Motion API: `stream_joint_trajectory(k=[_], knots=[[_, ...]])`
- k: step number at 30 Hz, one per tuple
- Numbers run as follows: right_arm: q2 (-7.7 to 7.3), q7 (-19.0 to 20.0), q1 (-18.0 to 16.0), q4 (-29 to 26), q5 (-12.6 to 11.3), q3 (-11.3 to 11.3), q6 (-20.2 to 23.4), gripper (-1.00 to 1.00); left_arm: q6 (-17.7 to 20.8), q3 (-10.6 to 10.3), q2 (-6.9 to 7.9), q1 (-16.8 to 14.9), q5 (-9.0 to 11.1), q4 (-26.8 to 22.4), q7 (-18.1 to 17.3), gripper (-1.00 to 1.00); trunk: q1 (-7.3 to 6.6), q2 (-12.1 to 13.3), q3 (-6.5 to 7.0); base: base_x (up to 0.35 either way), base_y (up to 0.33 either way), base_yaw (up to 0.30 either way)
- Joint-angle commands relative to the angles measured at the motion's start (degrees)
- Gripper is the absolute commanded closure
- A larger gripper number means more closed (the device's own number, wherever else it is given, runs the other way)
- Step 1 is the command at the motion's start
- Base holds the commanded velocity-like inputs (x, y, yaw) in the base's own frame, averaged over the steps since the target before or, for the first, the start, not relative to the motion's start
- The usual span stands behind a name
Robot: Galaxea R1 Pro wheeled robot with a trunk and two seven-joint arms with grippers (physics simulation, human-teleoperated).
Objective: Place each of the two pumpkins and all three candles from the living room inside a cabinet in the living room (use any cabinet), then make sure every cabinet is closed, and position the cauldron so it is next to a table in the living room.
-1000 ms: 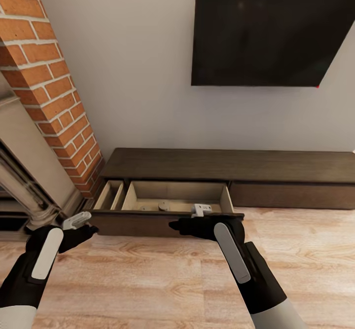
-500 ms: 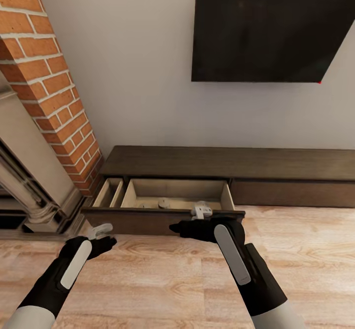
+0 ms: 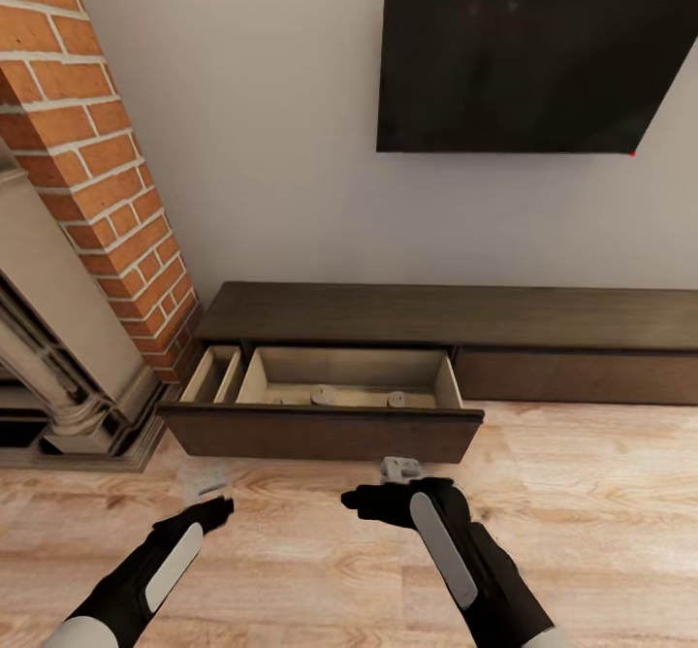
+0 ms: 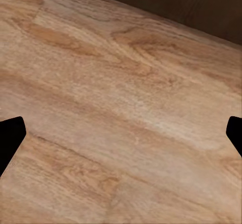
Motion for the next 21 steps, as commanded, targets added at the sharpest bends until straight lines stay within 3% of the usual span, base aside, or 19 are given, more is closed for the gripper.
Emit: stream_joint_trajectory(k=[1,6,10,15,21], knots=[[0.01,-0.56,-0.03,1.13,-0.07,0.43,-1.12,-1.00,-0.39,-0.69,0.09,-0.04,0.55,0.11,0.55,-1.00,0.22,-0.44,-0.23,0.000,0.000,0.000],[0.06,-0.39,0.00,10.19,3.63,5.21,-12.67,-1.00,-3.10,-2.63,0.09,-0.04,0.47,1.06,0.54,-1.00,1.32,-2.45,-1.13,0.000,0.000,0.000],[0.06,-0.38,0.00,15.66,4.46,9.50,-22.52,-1.00,-7.22,-4.00,0.03,-0.04,0.52,2.32,0.54,-1.00,2.20,-4.05,-1.85,0.000,0.000,0.000],[0.06,-0.46,0.00,22.18,4.73,10.62,-36.21,-1.00,-13.18,-7.65,0.01,-0.04,0.62,4.35,0.54,-1.00,3.29,-6.06,-2.74,0.000,0.000,0.000],[0.09,-0.53,0.00,28.45,4.54,10.66,-50.74,-1.00,-17.72,-9.67,-0.10,-0.04,0.54,5.23,0.51,-1.00,4.61,-8.46,-3.82,0.000,0.000,0.000]])
